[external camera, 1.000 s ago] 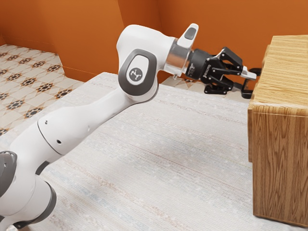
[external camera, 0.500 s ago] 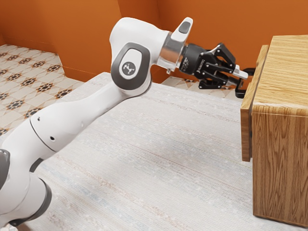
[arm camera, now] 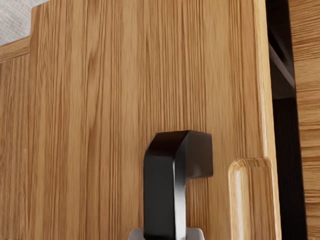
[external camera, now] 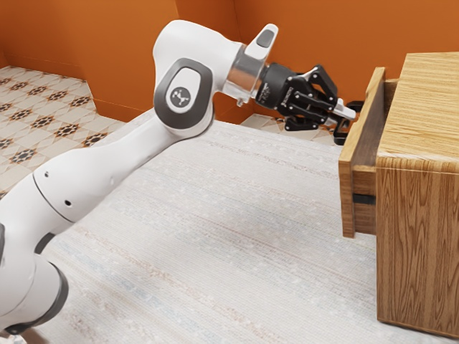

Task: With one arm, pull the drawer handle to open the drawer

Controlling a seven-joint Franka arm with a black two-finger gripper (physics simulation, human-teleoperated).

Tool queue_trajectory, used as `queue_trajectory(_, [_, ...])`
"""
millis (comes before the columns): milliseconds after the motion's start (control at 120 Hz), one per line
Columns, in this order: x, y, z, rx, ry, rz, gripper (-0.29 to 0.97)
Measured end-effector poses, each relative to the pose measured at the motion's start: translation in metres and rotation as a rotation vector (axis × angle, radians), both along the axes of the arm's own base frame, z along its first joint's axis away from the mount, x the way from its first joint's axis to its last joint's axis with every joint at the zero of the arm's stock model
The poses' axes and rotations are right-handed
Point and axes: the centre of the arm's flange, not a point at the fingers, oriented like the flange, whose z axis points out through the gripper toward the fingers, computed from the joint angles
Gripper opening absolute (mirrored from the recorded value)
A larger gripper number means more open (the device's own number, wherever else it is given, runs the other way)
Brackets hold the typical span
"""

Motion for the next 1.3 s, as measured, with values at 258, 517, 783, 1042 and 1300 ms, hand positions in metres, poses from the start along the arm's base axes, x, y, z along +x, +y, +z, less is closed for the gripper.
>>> queue_trajectory(258, [-0.005,0.01,0.001,0.019,0.009,0.007,-0.05])
queue_trajectory(517, [-0.01,0.018,0.004,0.024,0.013,0.013,-0.05])
queue_trajectory(783, [-0.017,0.028,0.005,0.033,0.019,0.015,-0.06])
queue_trajectory(1042, [-0.025,0.042,0.011,0.033,0.016,0.026,-0.06])
queue_trajectory(1300, [-0.028,0.057,0.01,0.037,0.021,0.044,-0.06])
